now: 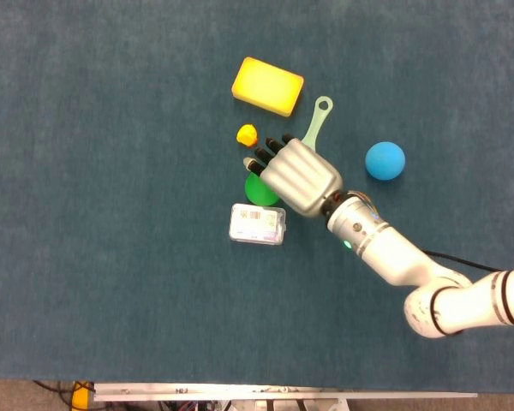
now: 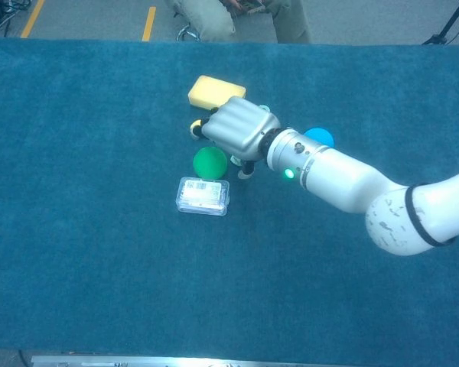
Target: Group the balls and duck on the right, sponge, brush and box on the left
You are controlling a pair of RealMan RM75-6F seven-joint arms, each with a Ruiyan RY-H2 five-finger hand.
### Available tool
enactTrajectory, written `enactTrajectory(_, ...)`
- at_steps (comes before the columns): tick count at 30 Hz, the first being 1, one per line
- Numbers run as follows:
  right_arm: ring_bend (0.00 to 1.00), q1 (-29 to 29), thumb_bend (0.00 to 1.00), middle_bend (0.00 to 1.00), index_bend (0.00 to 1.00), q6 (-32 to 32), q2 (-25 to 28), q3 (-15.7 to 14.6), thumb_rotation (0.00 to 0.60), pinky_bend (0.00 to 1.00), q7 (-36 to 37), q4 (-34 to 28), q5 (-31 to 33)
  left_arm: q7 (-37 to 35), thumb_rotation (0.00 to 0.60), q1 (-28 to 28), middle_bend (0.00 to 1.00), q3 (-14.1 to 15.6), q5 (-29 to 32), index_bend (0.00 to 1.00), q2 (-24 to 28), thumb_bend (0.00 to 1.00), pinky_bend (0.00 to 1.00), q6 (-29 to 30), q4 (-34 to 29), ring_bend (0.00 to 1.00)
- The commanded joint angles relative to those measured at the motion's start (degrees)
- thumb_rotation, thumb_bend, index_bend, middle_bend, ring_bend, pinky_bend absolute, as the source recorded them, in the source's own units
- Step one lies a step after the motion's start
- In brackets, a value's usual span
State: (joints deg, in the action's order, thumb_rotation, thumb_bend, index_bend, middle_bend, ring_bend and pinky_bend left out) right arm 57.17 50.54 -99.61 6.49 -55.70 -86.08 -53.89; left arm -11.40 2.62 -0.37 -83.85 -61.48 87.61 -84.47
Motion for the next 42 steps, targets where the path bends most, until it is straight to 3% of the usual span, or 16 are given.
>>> enactTrajectory(1,0.22,0.9,0.0,0.28,0.21,-0.4,-1.0,-0.1,0.6,0.36,0.0,1.2,0.7,0.0,0.6,0.0,0.19,0.0,0.0,0.14,0.0,0.25,0.03,0.0,0.0,0.2)
enactTrajectory(10,0.22,3.0,0.0,0.28,0.21,-1.3,-3.9,-0.6,0.6,0.36,-0.2,4.8,2.4,-0.2,0.6,0.3,0.19,-0.1,0.2,0.14,0.1,0.25,0.03,0.1,0.2,0.2)
enactTrajectory(16,0.23,4.2,0.02,0.33,0.33,-1.4,-6.1,-0.5,0.6,0.36,-0.5,7.3,3.5,-0.8,0.6,0.8,0.19,0.1,0.3,0.14,-0.1,0.25,0.03,0.1,0.5,0.2)
enactTrajectory(24,0.37,4.1,0.07,0.51,0.5,-0.4,-7.1,-0.4,0.6,0.36,1.6,9.0,2.6,-1.7,0.6,1.4,0.19,0.1,0.5,0.14,-0.3,0.25,0.03,0.6,1.4,0.2)
enactTrajectory(38,0.39,-0.2,0.08,0.52,0.51,5.7,2.4,-0.3,0.6,0.37,6.5,0.3,-0.7,-2.1,0.6,1.2,0.19,0.1,0.4,0.14,-1.1,0.25,0.03,-0.4,2.3,0.2)
enactTrajectory(42,0.39,-2.0,0.08,0.52,0.51,6.7,5.8,-1.6,0.6,0.37,7.3,-2.0,-1.3,-2.0,0.6,1.0,0.19,0.1,0.2,0.14,-1.4,0.25,0.03,-0.7,2.3,0.2)
